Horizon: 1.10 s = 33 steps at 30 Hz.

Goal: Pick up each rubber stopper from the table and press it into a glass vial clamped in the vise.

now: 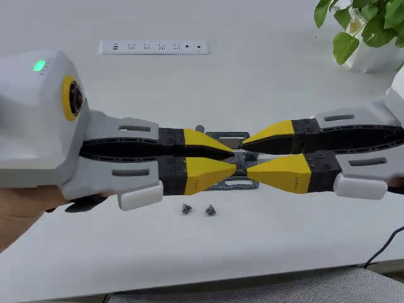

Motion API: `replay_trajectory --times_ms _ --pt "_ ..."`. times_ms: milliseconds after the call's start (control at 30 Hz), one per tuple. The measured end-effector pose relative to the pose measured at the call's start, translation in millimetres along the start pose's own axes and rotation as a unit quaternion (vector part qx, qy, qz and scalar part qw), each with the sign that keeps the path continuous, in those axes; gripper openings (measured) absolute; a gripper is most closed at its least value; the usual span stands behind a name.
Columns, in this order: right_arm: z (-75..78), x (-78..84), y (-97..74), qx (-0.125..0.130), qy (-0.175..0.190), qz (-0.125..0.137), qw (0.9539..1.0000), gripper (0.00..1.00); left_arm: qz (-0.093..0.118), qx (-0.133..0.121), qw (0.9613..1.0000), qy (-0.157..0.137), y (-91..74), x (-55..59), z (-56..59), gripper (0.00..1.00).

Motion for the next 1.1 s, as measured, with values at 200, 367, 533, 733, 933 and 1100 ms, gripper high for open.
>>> replay_trajectory --times_ms 200,367,533,733,933,1100 --pt "-5.2 0.4 2.3 -0.008 0.000 0.001 1.0000 0.11 0.004 0.007 1.0000 0.000 1.7 -2.7 3.0 0.03" --pt "-6.2 0.5 2.3 -0.009 -0.001 0.001 1.0000 0.09 0.002 0.011 0.9999 0.002 3.0 -3.3 6.1 0.03" --pt "-6.7 -0.4 2.7 -0.009 -0.002 0.003 0.9999 0.08 0.001 0.015 0.9999 0.002 2.8 -3.8 7.6 0.03" --pt "-7.2 -3.1 3.0 -0.015 0.002 0.010 0.9998 0.07 0.008 0.018 0.9998 -0.003 1.6 -6.1 8.2 0.03" --pt "-5.6 -4.2 3.5 -0.015 0.000 0.011 0.9998 0.06 0.013 0.018 0.9998 -0.006 0.2 -6.5 6.6 0.03" --pt "-4.3 -1.9 4.6 -0.015 -0.003 0.004 0.9999 0.06 0.010 0.016 0.9998 -0.006 -1.0 -3.9 6.1 0.03"
Point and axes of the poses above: the centre of the closed fingertips' face, and the gripper's own axes: y roughly forward along the fingers, z roughly to its right, x roughly out of its underside, the point moved 1 cm from there along -y, roughly backward along the fingers
